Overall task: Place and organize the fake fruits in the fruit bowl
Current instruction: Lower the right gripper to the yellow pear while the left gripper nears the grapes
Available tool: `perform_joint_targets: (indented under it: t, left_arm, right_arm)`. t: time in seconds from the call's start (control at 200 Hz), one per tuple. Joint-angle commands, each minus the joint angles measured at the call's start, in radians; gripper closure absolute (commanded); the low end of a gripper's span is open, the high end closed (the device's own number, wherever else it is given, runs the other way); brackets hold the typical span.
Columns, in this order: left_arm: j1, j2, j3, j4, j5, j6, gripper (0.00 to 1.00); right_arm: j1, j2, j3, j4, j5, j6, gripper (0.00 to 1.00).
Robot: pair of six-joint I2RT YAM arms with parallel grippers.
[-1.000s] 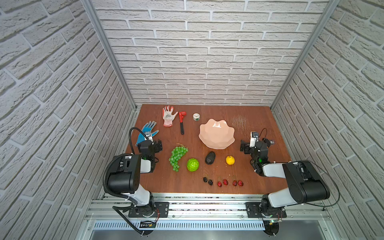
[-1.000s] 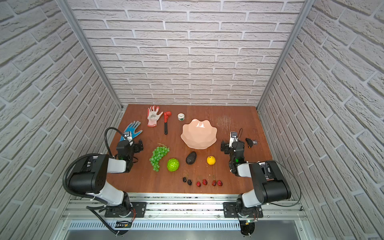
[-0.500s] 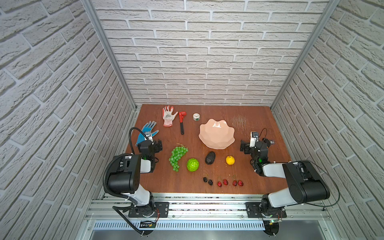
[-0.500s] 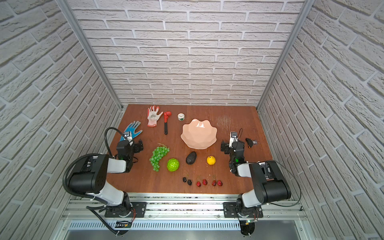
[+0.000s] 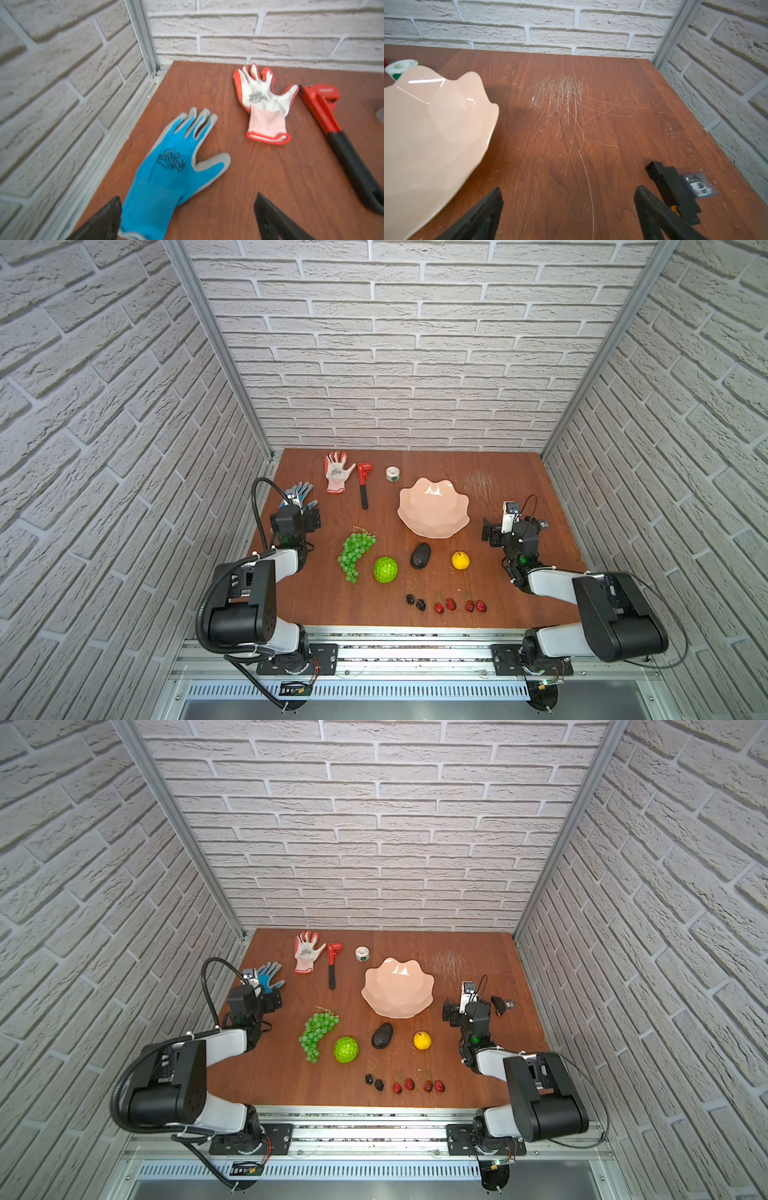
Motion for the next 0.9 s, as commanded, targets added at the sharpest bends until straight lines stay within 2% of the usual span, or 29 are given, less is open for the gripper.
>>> perform_joint_targets:
  t: [0.0, 0.16, 0.295, 0.48, 0.565, 0.71, 0.815, 0.895]
  left_arm:
    - [-0.027, -0.062, 0.100, -0.287, -0.075, -0.075, 0.02]
    - [-0.118, -0.112, 0.268, -0.617, -0.200, -0.197, 0.02]
    - [-0.189, -0.161, 0.292, -0.745, -0.206, -0.320, 0.02]
    - [-0.309, -0.207, 0.280, -0.829, -0.201, -0.380, 0.02]
    - [-0.346, -0.197, 0.290, -0.877, -0.180, -0.386, 0.02]
    - [-0.397, -0.194, 0.283, -0.896, -0.116, -0.421, 0.02]
    - [-0.435, -0.180, 0.308, -0.925, -0.092, -0.424, 0.02]
    - [-0.456, -0.178, 0.304, -0.933, -0.091, -0.438, 0.02]
  right_arm:
    - [0.001, -0.146, 0.174, -0.356, -0.001, 0.055, 0.00]
    - [0.010, -0.210, 0.348, -0.700, -0.165, 0.121, 0.04]
    - [0.065, -0.233, 0.433, -0.946, -0.209, 0.160, 0.07]
    - [0.231, -0.270, 0.460, -1.188, -0.188, 0.198, 0.08]
    - [0.312, -0.282, 0.459, -1.293, -0.129, 0.241, 0.08]
    - [0.386, -0.292, 0.440, -1.352, -0.131, 0.293, 0.08]
    - [0.433, -0.294, 0.397, -1.308, -0.126, 0.319, 0.08]
    - [0.462, -0.244, 0.401, -1.274, -0.172, 0.335, 0.10]
